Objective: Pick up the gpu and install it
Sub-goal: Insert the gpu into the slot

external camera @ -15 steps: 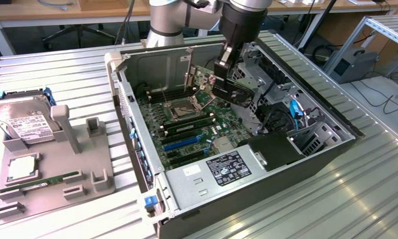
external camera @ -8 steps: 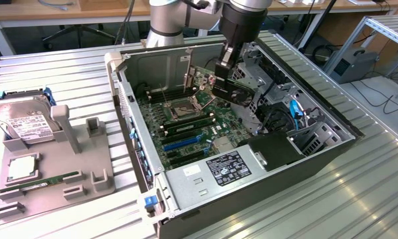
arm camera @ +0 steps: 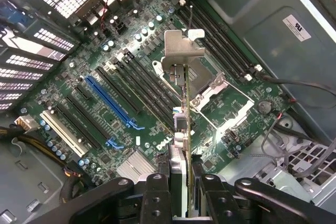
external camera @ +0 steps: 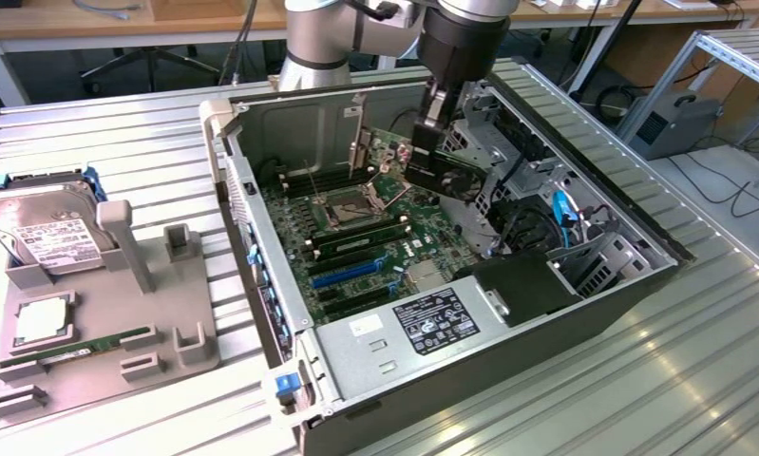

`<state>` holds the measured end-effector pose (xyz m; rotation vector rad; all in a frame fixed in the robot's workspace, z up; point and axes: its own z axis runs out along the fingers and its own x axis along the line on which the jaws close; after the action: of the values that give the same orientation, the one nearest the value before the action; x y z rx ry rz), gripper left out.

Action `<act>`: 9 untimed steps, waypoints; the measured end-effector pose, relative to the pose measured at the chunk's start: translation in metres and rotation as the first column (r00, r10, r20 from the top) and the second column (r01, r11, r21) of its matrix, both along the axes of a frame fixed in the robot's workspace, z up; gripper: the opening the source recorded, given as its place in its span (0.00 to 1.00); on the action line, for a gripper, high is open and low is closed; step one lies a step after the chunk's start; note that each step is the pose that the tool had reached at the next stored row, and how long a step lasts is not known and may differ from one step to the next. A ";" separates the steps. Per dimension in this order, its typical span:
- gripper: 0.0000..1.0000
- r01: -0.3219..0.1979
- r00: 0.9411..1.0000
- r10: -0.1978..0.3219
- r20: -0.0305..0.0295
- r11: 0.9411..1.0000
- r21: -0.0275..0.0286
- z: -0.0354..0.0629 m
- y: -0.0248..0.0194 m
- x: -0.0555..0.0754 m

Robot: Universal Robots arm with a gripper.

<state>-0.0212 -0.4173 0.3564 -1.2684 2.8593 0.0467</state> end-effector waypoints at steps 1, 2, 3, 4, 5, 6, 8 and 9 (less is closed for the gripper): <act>0.27 -0.004 1.000 0.004 0.000 1.000 0.000 0.0000 0.0000 0.000; 0.27 -0.010 1.000 0.010 0.000 1.000 0.000 0.0000 0.0000 0.000; 0.27 -0.015 1.000 0.015 0.000 1.000 0.000 0.0000 0.0000 0.000; 0.27 -0.019 1.000 0.019 0.000 1.000 0.000 0.0000 0.0000 0.000; 0.27 -0.024 1.000 0.024 0.000 1.000 0.000 0.0000 0.0000 0.000; 0.27 -0.029 1.000 0.029 0.000 1.000 0.000 0.0000 0.0000 0.000; 0.27 -0.037 0.999 0.037 0.000 0.999 0.000 0.0000 0.0000 0.000; 0.27 -0.042 0.999 0.042 0.000 0.999 0.000 0.0000 0.0000 0.000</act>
<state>-0.0212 -0.4173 0.3564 -1.3282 2.8328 0.0471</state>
